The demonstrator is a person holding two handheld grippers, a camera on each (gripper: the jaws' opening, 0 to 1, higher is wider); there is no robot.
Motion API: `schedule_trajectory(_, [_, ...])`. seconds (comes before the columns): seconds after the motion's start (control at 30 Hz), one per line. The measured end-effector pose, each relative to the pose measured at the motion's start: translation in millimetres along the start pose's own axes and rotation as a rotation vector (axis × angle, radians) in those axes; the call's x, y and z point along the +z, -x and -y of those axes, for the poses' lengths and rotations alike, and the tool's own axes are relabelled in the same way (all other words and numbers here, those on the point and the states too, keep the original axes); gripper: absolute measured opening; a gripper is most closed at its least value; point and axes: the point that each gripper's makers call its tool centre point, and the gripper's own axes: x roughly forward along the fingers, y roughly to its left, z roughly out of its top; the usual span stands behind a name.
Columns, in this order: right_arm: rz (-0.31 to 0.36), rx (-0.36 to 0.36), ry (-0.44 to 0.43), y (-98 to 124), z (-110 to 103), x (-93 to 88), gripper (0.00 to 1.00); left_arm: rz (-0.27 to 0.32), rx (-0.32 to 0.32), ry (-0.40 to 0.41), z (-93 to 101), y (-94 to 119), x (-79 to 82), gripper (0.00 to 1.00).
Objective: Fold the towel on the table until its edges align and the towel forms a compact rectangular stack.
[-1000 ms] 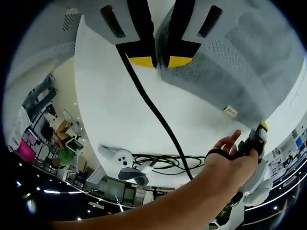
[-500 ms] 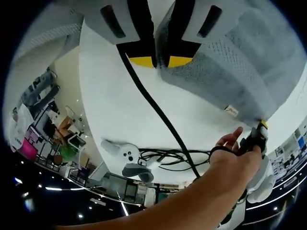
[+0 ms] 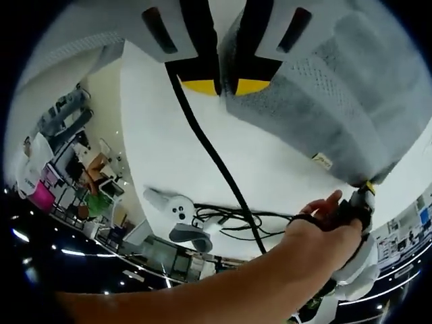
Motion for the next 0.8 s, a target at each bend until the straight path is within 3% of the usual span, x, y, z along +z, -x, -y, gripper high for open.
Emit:
schedule_trajectory(0.1, [0.017,-0.008,-0.005,5.1,4.9,4.3,0.01,0.018,0.016,0.000,-0.6,6.4,5.0,0.07])
schedule_trajectory(0.23, [0.025,-0.016,0.014,11.1,9.4,4.9,0.01,0.064,0.015,0.117,-0.9,14.5,14.0,0.06])
schedule_trajectory(0.33, [0.041,-0.030,0.017,18.5,15.6,7.3,0.01,0.078,0.009,0.107,3.2,17.9,19.5,0.06])
schedule_trajectory(0.5, [0.083,-0.061,0.000,30.9,28.7,17.5,0.01,0.153,-0.019,0.100,12.7,22.8,35.7,0.06])
schedule_trajectory(0.63, [0.103,-0.068,-0.045,39.8,32.3,23.4,0.01,0.181,-0.010,0.114,8.0,28.3,40.5,0.06])
schedule_trajectory(0.8, [0.109,-0.064,-0.039,44.1,25.2,32.7,0.01,0.220,0.022,0.115,-1.8,39.8,46.7,0.06])
